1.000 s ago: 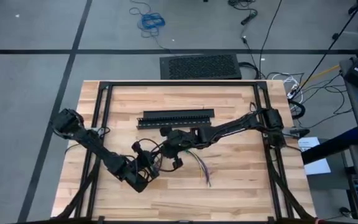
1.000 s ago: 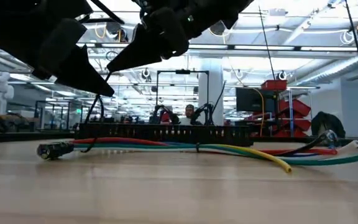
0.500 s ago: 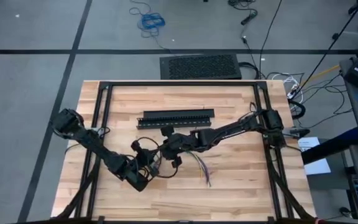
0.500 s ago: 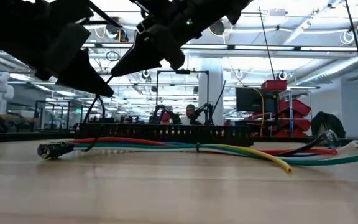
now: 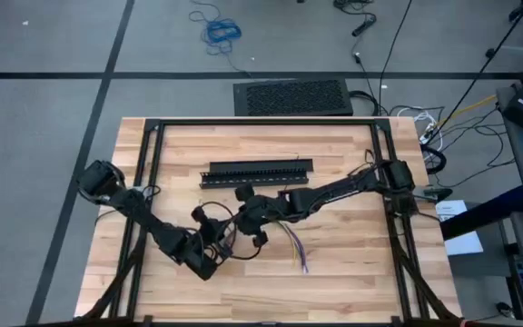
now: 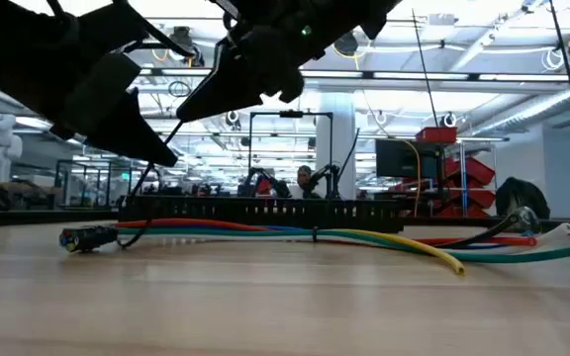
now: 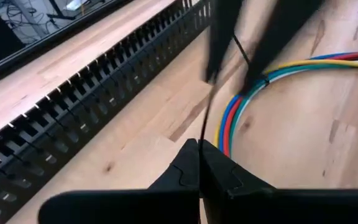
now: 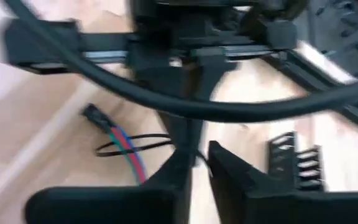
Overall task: Ziptie cables
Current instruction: Wrap the cables together using a zip tie
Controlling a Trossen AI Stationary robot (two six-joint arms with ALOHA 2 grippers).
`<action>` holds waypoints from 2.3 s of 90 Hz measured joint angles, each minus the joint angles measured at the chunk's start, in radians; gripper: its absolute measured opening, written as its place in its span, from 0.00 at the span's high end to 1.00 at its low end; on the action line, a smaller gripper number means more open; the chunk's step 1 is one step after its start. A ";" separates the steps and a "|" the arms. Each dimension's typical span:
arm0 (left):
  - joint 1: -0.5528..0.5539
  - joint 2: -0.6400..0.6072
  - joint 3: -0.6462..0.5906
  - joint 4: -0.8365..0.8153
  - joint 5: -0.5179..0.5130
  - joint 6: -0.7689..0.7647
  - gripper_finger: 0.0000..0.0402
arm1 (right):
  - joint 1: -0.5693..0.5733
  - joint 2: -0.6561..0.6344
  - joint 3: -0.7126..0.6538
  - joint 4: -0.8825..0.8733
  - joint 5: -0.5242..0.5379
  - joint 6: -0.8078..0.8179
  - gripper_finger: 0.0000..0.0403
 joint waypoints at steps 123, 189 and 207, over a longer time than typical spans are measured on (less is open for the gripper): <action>0.002 -0.009 0.029 0.143 -0.008 0.189 0.87 | -0.045 0.000 0.000 -0.017 -0.121 -0.023 1.00; 0.047 -0.136 0.077 -0.150 0.294 0.516 0.68 | -0.026 0.001 0.000 -0.092 -0.145 -0.321 1.00; 0.112 -0.136 0.026 0.025 0.507 0.605 0.68 | -0.001 0.001 0.000 -0.058 -0.149 -0.397 1.00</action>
